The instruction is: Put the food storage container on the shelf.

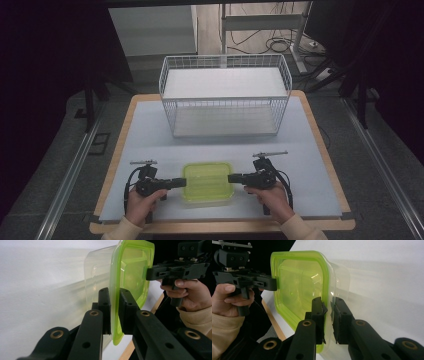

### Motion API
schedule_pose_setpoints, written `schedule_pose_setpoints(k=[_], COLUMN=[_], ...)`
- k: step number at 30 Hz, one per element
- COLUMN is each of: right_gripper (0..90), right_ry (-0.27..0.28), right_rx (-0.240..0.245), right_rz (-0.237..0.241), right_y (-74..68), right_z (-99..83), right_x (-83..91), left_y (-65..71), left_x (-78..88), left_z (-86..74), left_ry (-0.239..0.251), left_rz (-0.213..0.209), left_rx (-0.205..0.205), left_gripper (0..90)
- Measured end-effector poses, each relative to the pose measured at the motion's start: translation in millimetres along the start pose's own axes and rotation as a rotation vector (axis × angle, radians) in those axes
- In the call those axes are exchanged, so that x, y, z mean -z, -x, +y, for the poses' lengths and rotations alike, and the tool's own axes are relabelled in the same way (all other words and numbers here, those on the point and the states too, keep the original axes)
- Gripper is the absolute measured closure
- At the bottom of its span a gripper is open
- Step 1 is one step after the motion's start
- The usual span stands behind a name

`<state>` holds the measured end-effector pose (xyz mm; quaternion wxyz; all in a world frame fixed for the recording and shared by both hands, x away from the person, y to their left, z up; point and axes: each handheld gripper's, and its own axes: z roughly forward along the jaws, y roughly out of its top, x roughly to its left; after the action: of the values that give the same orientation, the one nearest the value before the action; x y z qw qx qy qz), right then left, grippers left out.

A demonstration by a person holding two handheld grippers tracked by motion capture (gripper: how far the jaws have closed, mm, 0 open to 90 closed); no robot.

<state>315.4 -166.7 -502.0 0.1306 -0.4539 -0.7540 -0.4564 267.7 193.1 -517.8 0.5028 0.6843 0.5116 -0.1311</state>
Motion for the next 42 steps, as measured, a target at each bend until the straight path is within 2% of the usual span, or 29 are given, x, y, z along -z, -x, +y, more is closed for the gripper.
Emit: schedule_pose_setpoints(k=[8,27,42], right_gripper=[81.2,81.1,81.2], right_ry=[0.016,0.034,0.067], right_rx=[0.006,0.042,0.065], right_rz=[0.013,0.008,0.006], right_y=[-3.5,-10.6,-15.4], right_z=[0.8,2.6,7.9], right_x=[4.7,10.3,24.1], left_y=[2.7,8.7,18.0], left_x=[2.8,6.6,5.4], left_z=[0.4,2.6,11.7], left_ry=[0.012,0.025,0.035], left_rz=[-0.011,-0.012,-0.024], left_rx=[-0.013,-0.035,-0.062], left_gripper=[81.9,81.9,81.9])
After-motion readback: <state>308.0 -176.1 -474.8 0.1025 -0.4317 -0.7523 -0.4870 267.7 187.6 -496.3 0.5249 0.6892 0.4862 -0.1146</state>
